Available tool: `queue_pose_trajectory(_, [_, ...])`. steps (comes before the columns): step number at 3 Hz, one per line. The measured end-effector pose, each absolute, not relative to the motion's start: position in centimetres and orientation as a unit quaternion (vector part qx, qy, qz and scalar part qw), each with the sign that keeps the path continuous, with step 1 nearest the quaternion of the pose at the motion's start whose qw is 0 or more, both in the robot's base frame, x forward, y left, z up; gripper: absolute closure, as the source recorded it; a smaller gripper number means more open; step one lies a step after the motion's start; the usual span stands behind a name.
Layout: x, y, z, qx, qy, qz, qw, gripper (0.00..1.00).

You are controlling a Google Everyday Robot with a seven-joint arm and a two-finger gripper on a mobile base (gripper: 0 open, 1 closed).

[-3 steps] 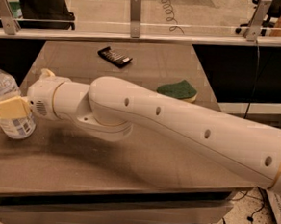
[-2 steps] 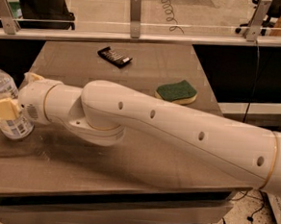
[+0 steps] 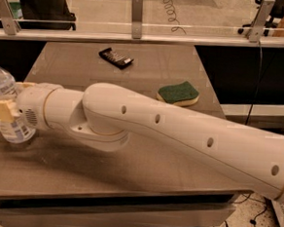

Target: Knock blue plastic bottle over

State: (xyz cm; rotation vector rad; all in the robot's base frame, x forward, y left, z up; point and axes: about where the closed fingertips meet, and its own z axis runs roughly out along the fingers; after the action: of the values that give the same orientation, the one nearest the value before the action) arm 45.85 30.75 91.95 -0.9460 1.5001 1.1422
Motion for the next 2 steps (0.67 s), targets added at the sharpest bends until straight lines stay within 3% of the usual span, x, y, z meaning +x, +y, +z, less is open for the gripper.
queue_pose_trajectory(1, [46.2,28.4,93.8,-0.417,0.622,0.456,0.481,0.88])
queue_pose_trajectory(2, [45.8,27.5,97.4,-0.471,0.608,0.437,0.467,1.00])
